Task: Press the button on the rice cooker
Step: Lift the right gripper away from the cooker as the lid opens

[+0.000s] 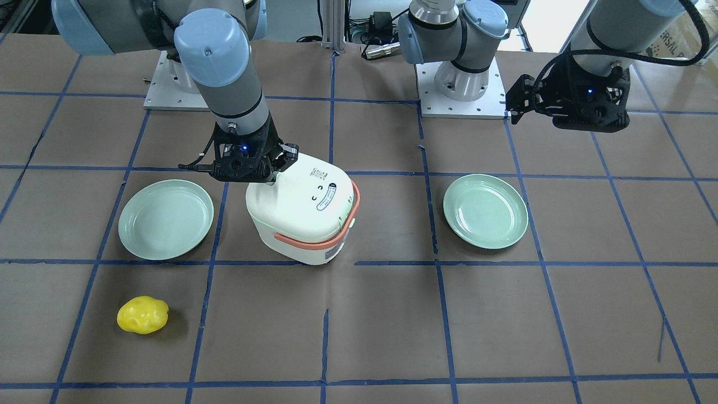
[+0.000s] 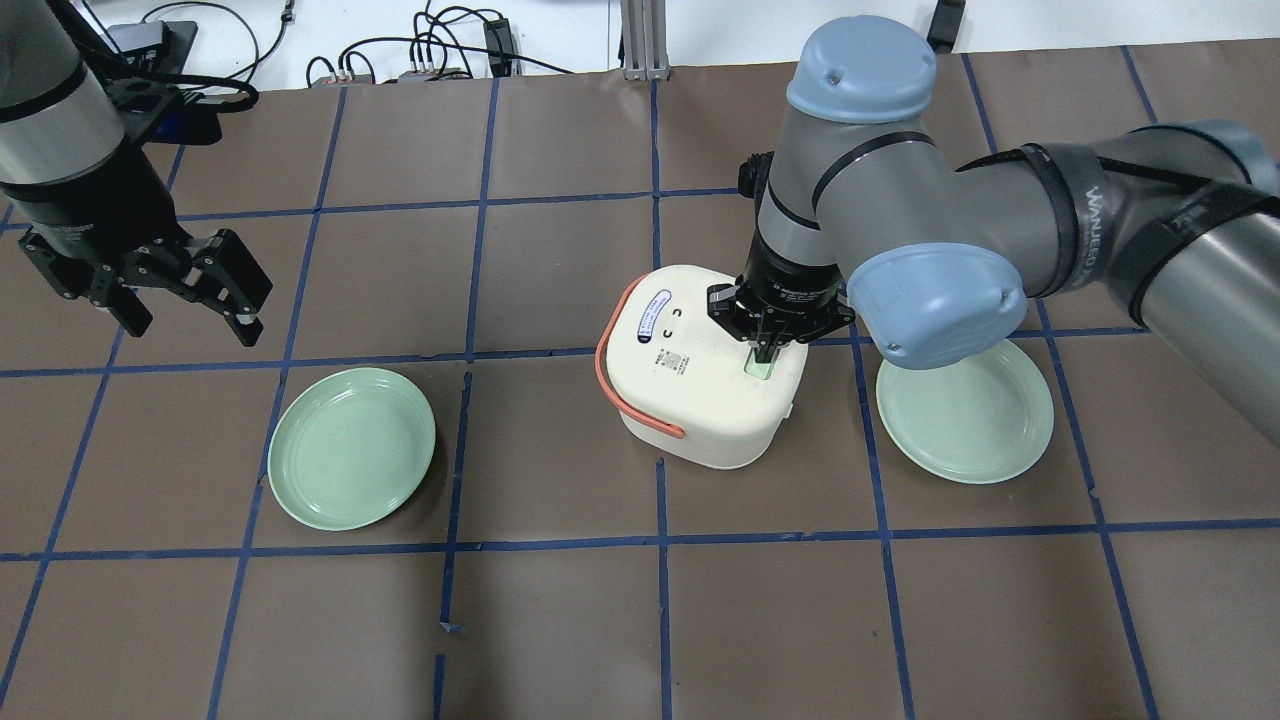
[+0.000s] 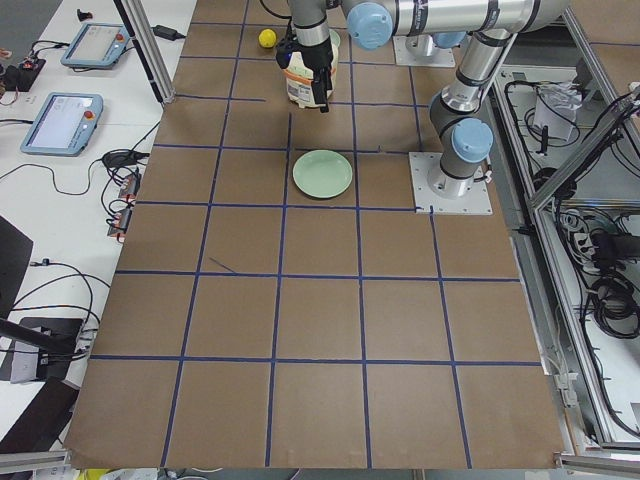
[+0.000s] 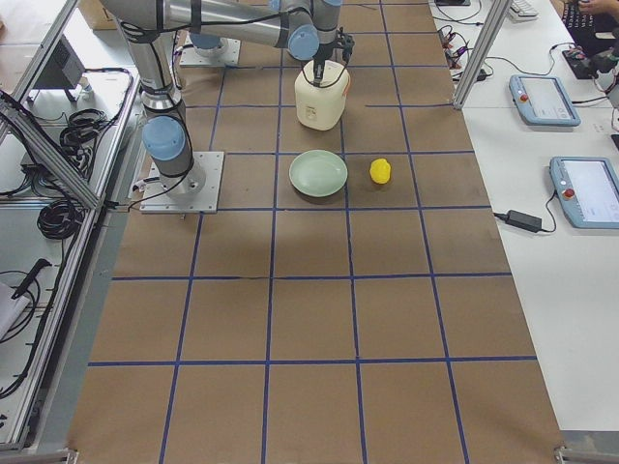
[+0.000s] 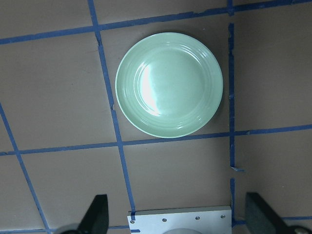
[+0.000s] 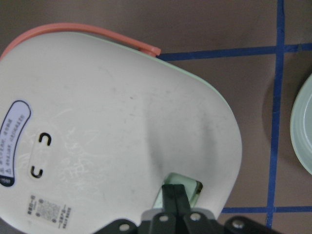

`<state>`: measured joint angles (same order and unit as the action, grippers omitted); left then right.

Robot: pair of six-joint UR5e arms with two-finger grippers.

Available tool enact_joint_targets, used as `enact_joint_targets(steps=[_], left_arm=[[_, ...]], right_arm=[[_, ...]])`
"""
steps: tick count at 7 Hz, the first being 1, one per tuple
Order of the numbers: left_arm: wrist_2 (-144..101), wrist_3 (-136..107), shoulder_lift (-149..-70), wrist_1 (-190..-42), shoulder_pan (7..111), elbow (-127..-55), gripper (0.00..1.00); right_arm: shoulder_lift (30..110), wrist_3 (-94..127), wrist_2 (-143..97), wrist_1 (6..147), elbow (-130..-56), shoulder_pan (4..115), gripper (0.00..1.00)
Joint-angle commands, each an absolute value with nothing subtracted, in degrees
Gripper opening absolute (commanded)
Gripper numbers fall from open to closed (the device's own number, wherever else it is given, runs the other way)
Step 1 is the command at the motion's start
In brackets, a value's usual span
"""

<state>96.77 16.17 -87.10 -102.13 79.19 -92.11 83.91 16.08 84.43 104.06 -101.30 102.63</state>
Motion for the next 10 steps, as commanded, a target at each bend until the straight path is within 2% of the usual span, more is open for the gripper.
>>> enact_joint_targets(steps=[1, 2, 3, 5, 10], left_arm=[[96.77, 16.17, -87.10, -102.13, 79.19, -92.11, 1.00], [96.77, 16.17, -87.10, -102.13, 79.19, -92.11, 1.00], [96.77, 16.17, -87.10, -102.13, 79.19, -92.11, 1.00], [96.77, 16.17, -87.10, -102.13, 79.19, -92.11, 1.00], [96.77, 16.17, -87.10, -102.13, 79.19, -92.11, 1.00]], right_arm=[[83.85, 18.88, 84.72, 94.98, -91.48, 102.57, 0.27], [82.98, 18.55, 88.38, 89.88, -84.79, 102.39, 0.60], [81.58, 17.94, 91.20, 89.74, -81.59, 101.78, 0.93], [81.91, 12.18, 92.11, 89.04, -81.82, 97.85, 1.00], [82.79, 7.91, 91.32, 88.86, -83.58, 95.62, 1.00]])
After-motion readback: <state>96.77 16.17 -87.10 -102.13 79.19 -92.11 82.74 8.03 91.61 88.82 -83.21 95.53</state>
